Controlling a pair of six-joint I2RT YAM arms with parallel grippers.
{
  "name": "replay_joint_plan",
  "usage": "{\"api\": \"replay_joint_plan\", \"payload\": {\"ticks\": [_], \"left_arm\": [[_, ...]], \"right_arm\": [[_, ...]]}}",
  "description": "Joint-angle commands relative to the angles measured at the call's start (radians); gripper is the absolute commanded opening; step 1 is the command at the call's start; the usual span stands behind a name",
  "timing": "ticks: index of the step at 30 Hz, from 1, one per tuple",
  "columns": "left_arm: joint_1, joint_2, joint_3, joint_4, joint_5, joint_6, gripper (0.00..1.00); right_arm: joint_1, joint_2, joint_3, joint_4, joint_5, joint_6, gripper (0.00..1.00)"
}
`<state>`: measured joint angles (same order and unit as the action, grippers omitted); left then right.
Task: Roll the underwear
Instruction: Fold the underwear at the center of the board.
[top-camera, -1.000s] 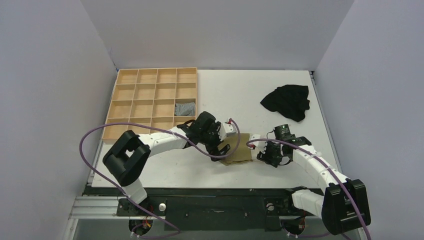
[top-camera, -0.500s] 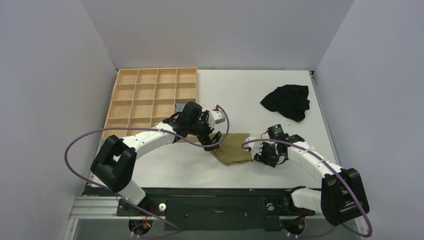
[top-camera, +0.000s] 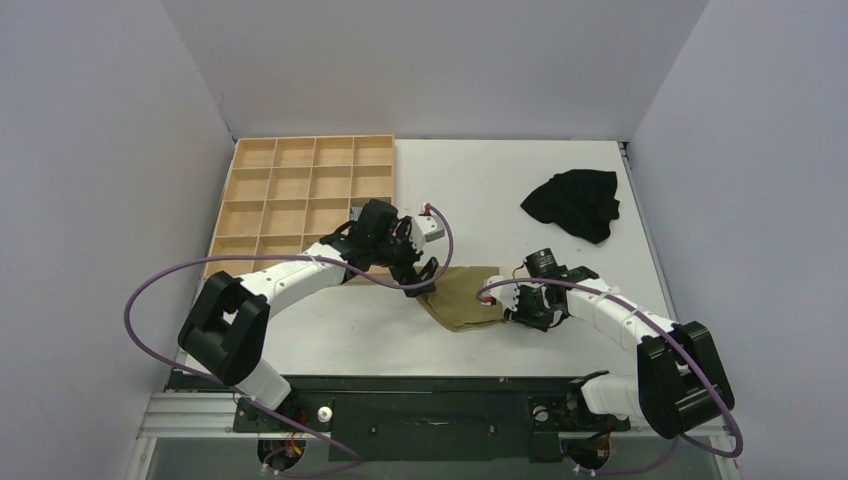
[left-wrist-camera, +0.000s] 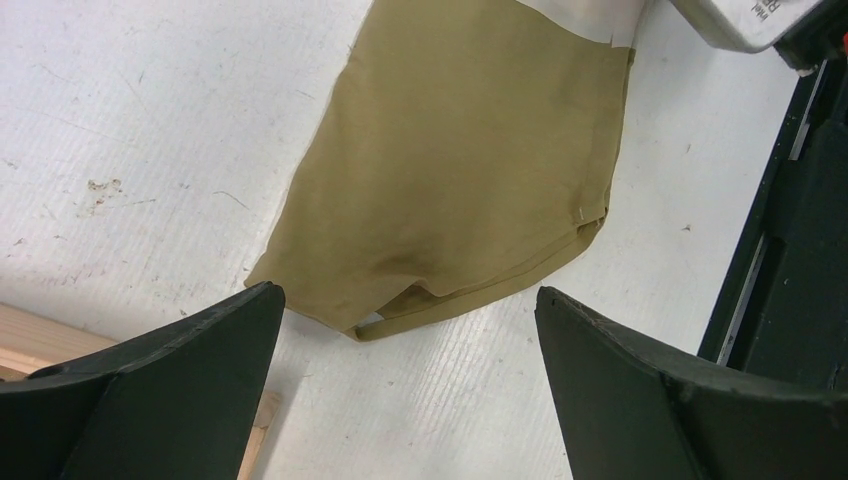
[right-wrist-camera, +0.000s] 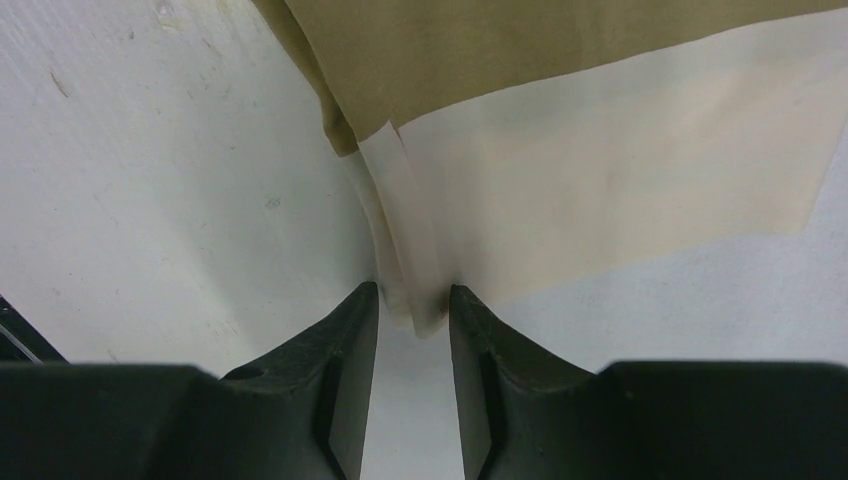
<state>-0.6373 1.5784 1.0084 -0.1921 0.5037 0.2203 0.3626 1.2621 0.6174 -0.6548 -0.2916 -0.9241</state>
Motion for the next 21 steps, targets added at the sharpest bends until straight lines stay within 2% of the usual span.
{"api": "replay_joint_plan", "payload": {"ticks": [1, 7, 16, 18, 21], "left_arm": [[0.010, -0.046, 0.004, 0.012, 0.020, -0.007, 0.97], [0.011, -0.052, -0.002, 0.014, 0.012, -0.005, 0.97], [0.013, -0.064, -0.017, 0.014, 0.000, 0.003, 0.97], [0.014, -0.067, -0.021, 0.016, -0.001, 0.004, 0.97], [0.013, -0.070, -0.032, 0.012, 0.000, 0.019, 0.97]], "right_arm": [[0.027, 0.018, 0.027, 0.012, 0.032, 0.005, 0.30], [0.044, 0.049, 0.039, 0.011, 0.050, 0.014, 0.26], [0.047, 0.106, 0.066, 0.000, 0.064, 0.028, 0.03], [0.048, 0.111, 0.069, -0.002, 0.064, 0.031, 0.00], [0.048, 0.121, 0.085, -0.014, 0.047, 0.048, 0.00]]}}
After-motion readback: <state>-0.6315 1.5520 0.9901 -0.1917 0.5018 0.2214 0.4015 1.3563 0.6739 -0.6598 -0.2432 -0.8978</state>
